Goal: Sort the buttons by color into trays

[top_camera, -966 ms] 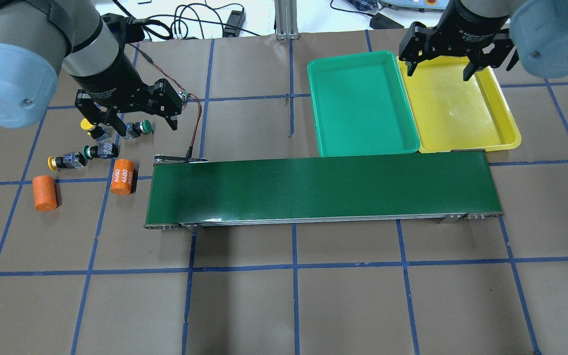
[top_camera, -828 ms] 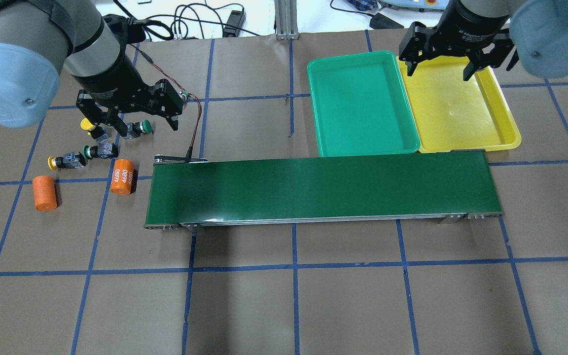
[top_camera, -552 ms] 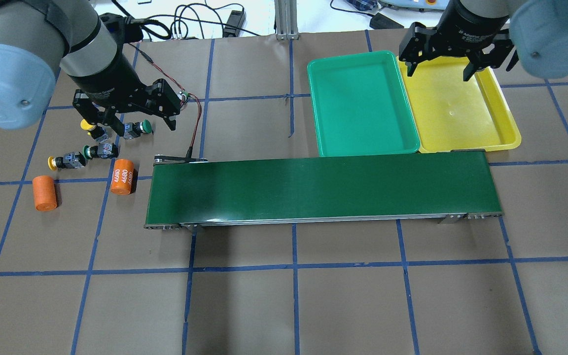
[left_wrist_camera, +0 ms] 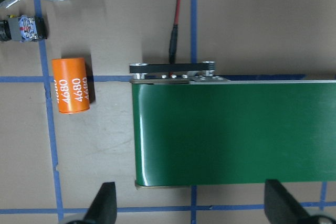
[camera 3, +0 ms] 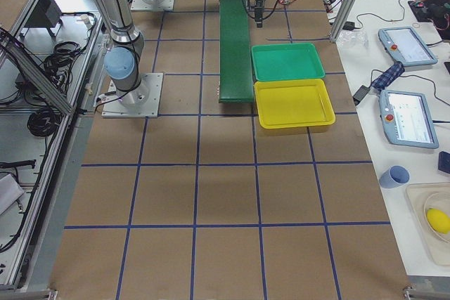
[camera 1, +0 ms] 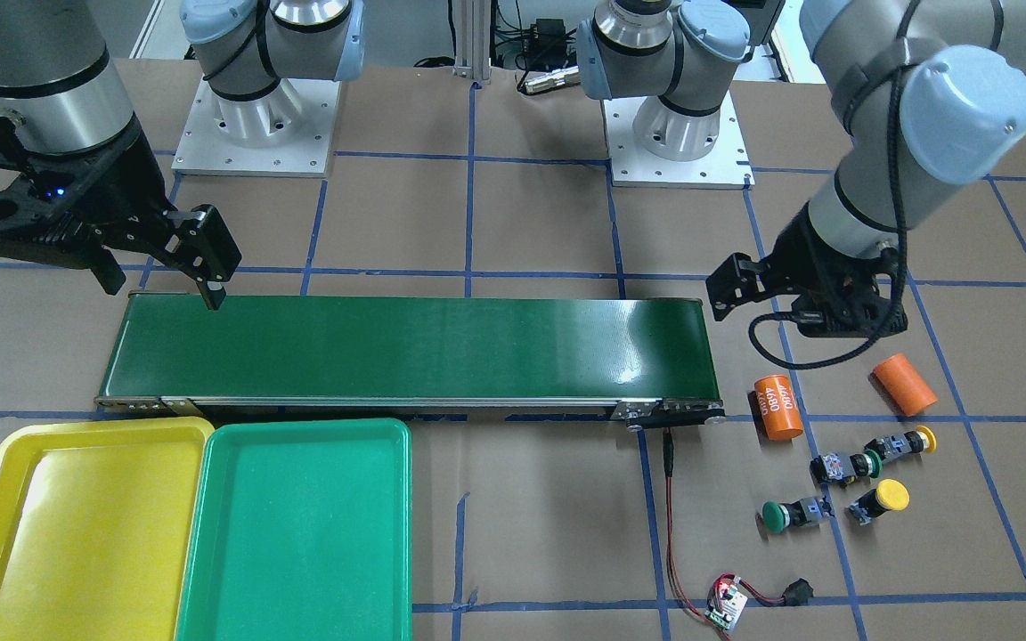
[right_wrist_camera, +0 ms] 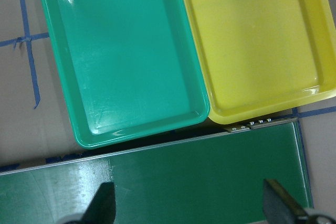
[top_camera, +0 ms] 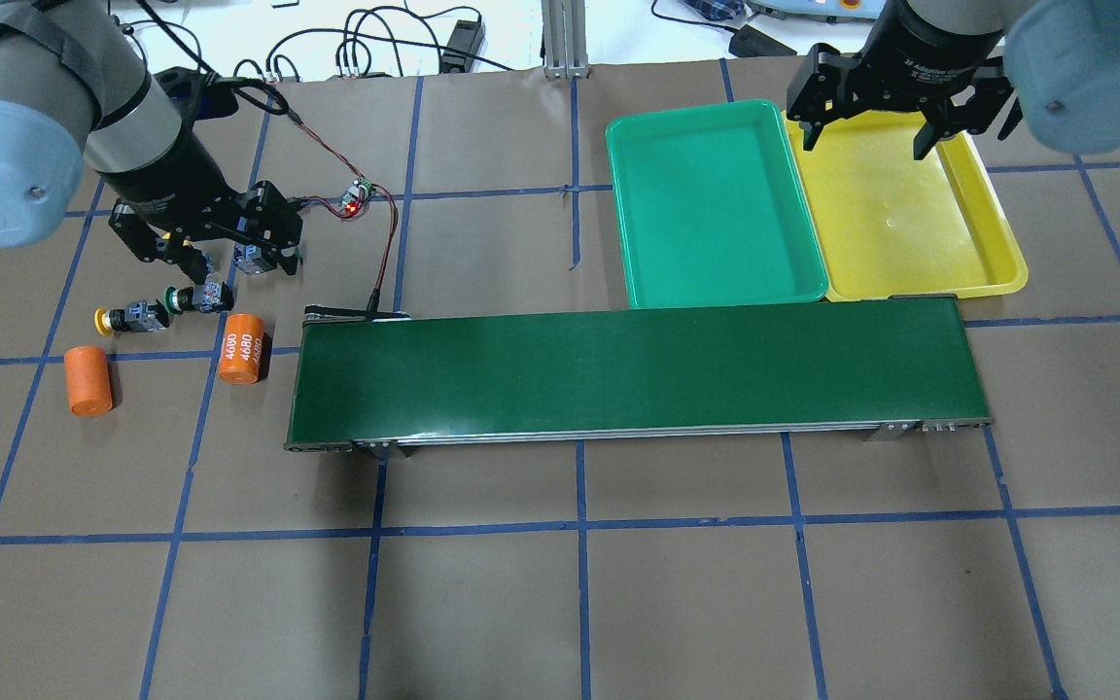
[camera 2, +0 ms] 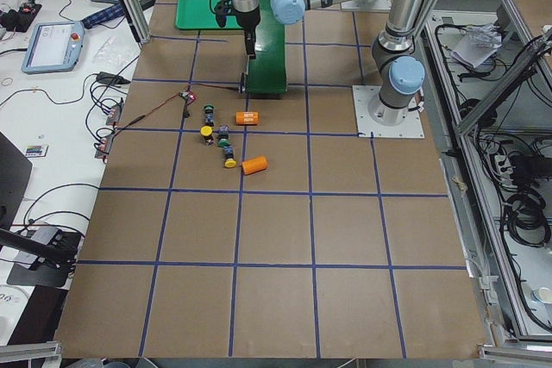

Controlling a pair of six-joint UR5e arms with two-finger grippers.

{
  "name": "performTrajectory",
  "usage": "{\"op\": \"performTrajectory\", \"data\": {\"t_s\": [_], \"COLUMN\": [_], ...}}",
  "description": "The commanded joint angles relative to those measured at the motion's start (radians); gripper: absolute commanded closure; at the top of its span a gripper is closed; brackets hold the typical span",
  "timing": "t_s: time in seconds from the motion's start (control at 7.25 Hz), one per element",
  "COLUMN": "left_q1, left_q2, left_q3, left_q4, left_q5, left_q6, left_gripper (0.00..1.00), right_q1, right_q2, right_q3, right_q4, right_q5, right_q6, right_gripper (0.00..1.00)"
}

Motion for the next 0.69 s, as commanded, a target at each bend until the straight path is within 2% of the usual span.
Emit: {"op": "performTrajectory", "data": {"t_s": [0.0, 0.28, 0.55], "left_q1": [0.106, 0.143, 0.146], "left_q2": [-0.082, -0.162, -0.206], "left_q3": [-0.072, -0.153, -0.160], "left_q4": [0.119, 0.336, 0.367], "left_q5": [0.001, 0.005, 0.007], "left_q6": [0.036, 0.038, 0.126], "left_gripper": [0.00, 0.00, 0.00], "right_q1": [0.000, 0.000, 0.000], "right_q2": [0.000, 0.000, 0.001], "right_q3": [-0.001, -0.001, -0.001], "right_q4": [0.000, 0.000, 0.000], "right_q5": [0.001, 0.001, 0.001], "right_q6": [0.000, 0.000, 0.000], "right_gripper": [0.00, 0.00, 0.00]}}
